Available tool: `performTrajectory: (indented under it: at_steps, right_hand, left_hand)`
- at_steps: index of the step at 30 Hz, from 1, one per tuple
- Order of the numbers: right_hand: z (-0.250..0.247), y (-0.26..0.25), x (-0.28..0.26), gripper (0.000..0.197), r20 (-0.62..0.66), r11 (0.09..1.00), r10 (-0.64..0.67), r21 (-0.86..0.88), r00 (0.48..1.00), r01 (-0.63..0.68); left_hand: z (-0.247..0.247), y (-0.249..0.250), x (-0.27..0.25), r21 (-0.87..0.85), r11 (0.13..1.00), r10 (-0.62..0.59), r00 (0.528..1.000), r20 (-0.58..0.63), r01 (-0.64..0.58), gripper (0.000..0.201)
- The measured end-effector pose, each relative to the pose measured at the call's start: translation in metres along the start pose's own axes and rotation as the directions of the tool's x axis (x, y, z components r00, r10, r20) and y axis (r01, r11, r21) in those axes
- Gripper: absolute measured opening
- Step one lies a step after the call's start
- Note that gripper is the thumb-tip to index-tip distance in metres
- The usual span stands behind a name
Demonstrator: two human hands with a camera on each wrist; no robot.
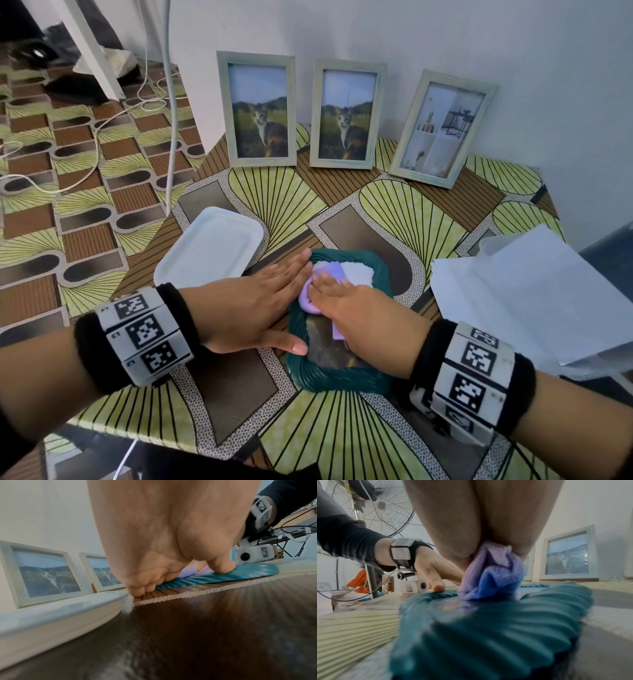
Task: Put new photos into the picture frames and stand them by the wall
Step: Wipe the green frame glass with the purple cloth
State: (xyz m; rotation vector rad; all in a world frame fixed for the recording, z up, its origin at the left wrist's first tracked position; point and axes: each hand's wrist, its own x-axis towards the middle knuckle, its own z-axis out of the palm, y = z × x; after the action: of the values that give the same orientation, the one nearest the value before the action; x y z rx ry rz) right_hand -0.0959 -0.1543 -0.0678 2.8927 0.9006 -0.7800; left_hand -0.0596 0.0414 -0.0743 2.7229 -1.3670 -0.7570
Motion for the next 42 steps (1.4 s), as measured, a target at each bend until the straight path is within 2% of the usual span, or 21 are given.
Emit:
performTrajectory:
  at_steps: [3,5,10,13,14,17,18,21,22,24,25,35,42]
  right_hand:
    - [0.001,-0.011,-0.014,0.079,0.065,0.996,-0.072,-0.053,0.995,0.076]
    - [0.007,-0.014,-0.023,0.076,0.064,0.992,-0.115,-0.041,0.991,0.118]
    - [0.028,-0.007,-0.052,0.075,-0.033,0.981,-0.190,0.041,0.981,0.191]
    - [0.034,-0.002,-0.074,0.077,-0.068,0.975,-0.221,-0.030,0.973,0.220]
    - [0.033,0.000,-0.080,0.076,-0.087,0.974,-0.221,-0.076,0.971,0.215]
    - [0.023,0.008,-0.094,0.054,-0.086,0.980,-0.134,-0.159,0.987,0.119]
    - [0.020,0.010,-0.095,0.061,-0.064,0.981,-0.104,-0.169,0.993,0.092]
    - [0.022,0.019,-0.085,0.090,0.027,0.982,-0.108,-0.153,0.994,0.110]
    - [0.023,0.021,-0.083,0.089,0.036,0.985,-0.088,-0.145,0.995,0.092]
    - [0.023,0.025,-0.076,0.068,-0.009,0.985,-0.057,-0.161,0.998,0.055]
    - [0.021,0.025,-0.072,0.066,-0.025,0.988,-0.038,-0.153,0.999,0.034]
    - [-0.005,0.023,-0.023,0.061,-0.038,0.989,0.089,-0.117,0.995,-0.093]
    - [-0.018,0.009,0.010,0.061,-0.051,0.987,0.026,-0.159,0.998,-0.034]
  left_hand:
    - [-0.001,0.000,0.000,0.000,1.000,-0.009,1.000,0.028,0.009,0.107]
    - [-0.002,0.000,0.000,-0.025,1.000,-0.010,0.999,0.047,0.011,0.108]
    - [-0.001,-0.001,0.001,-0.060,0.998,-0.004,0.998,0.055,0.007,0.110]
    - [-0.001,-0.001,0.001,-0.080,0.997,-0.002,0.999,0.050,0.006,0.111]
    - [-0.001,-0.002,0.001,-0.089,0.996,0.000,0.999,0.051,0.005,0.111]
    - [-0.001,-0.003,0.001,-0.112,0.994,0.004,0.999,0.054,0.002,0.111]
    - [-0.001,-0.003,0.001,-0.113,0.994,0.007,0.998,0.054,0.000,0.111]
    - [0.000,-0.004,0.001,-0.110,0.994,0.015,0.998,0.053,-0.009,0.110]
    - [0.000,-0.004,0.001,-0.111,0.994,0.015,0.998,0.054,-0.009,0.109]
    - [-0.001,-0.003,0.001,-0.113,0.994,0.014,0.998,0.058,-0.007,0.109]
    - [-0.001,-0.003,0.001,-0.113,0.994,0.011,0.998,0.061,-0.004,0.109]
    - [-0.004,0.001,0.000,-0.101,0.995,-0.011,0.997,0.077,0.019,0.110]
    - [-0.005,0.001,0.000,-0.067,0.997,-0.022,0.997,0.070,0.027,0.109]
